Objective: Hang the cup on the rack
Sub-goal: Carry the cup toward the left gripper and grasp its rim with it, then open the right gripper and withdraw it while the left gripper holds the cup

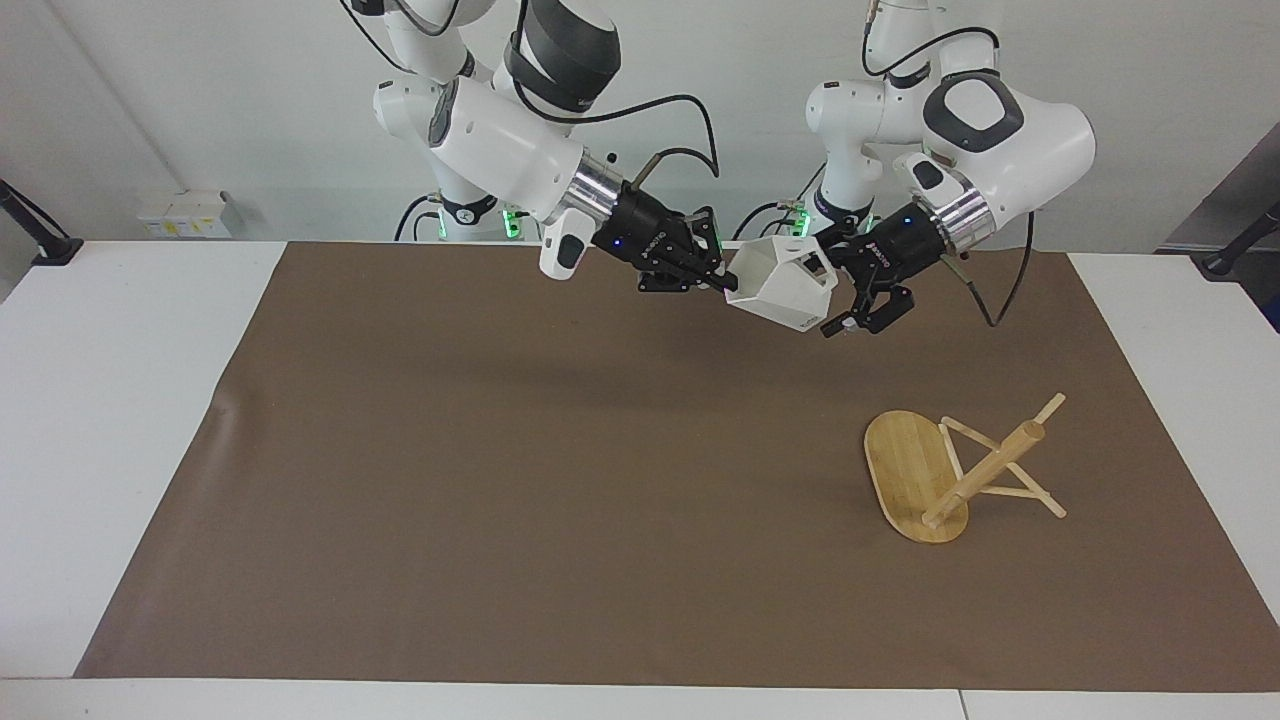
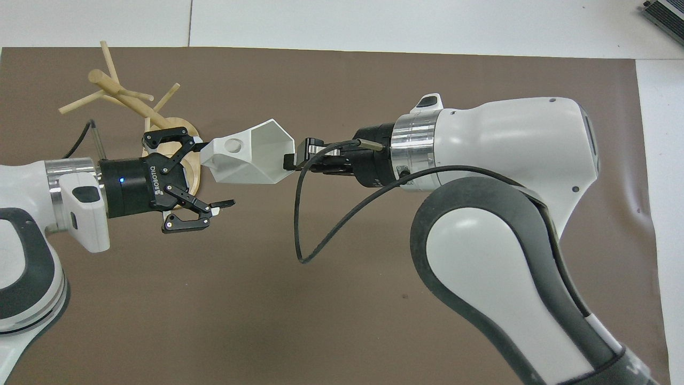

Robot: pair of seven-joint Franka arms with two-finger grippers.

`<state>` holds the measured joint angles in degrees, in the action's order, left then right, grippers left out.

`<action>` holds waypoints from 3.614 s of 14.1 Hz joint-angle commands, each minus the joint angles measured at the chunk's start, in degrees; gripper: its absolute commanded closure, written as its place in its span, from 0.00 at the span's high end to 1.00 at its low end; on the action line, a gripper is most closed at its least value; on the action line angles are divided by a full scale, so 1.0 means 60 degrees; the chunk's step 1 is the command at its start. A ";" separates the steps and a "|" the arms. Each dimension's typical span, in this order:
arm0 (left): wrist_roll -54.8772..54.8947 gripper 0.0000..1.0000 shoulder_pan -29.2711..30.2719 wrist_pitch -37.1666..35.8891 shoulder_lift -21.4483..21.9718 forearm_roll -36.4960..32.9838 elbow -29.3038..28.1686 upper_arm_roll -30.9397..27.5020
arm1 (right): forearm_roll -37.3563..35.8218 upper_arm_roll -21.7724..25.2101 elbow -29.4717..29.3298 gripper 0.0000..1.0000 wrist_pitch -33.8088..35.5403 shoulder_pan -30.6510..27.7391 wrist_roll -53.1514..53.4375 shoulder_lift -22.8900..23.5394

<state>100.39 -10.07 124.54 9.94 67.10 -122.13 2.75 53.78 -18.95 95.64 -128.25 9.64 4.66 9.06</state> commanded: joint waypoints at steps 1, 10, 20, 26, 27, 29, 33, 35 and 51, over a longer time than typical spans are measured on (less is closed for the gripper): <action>0.0173 1.00 -0.0152 0.0205 -0.0045 0.0286 0.0082 -0.0078 | 0.0411 -0.0064 0.0085 0.00 -0.0143 -0.0098 -0.0338 -0.0016; 0.0100 1.00 -0.0167 -0.0014 -0.0938 0.0154 0.1048 -0.0049 | 0.0441 -0.0064 0.0085 0.00 -0.0143 -0.0098 -0.0338 -0.0016; 0.0100 1.00 -0.0167 -0.0732 -0.0748 0.0257 0.1019 -0.0107 | 0.0441 -0.0064 0.0085 0.00 -0.0143 -0.0098 -0.0338 -0.0016; -0.0091 1.00 -0.0167 -0.0747 -0.0543 0.0257 0.0976 -0.0137 | 0.0441 -0.0064 0.0071 0.00 -0.0157 -0.0112 -0.0323 -0.0016; -0.0091 1.00 -0.0167 -0.0747 -0.0529 0.0257 0.0961 -0.0137 | 0.0441 -0.0064 0.0070 0.00 -0.0157 -0.0112 -0.0323 -0.0016; -0.0105 1.00 -0.0181 -0.0718 -0.0514 0.0257 0.0961 -0.0137 | 0.0441 -0.0064 0.0085 0.00 -0.0157 -0.0112 -0.0323 -0.0016; -0.0120 1.00 -0.0182 -0.0630 -0.0514 0.0228 0.0902 -0.0122 | 0.0441 -0.0064 0.0071 0.00 -0.0157 -0.0098 -0.0309 -0.0016; -0.0178 1.00 -0.0211 -0.0630 -0.0514 0.0228 0.0902 -0.0122 | 0.0441 -0.0064 0.0085 0.00 -0.0157 -0.0098 -0.0309 -0.0016; -0.0719 0.00 -0.0152 -0.0440 -0.0499 -0.0138 0.0858 -0.0122 | 0.0368 -0.0020 0.0070 0.83 -0.0172 -0.0112 -0.0250 -0.0031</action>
<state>98.08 -10.99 121.15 6.00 67.34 -116.26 2.18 54.01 -18.93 95.79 -128.61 9.42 4.34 9.08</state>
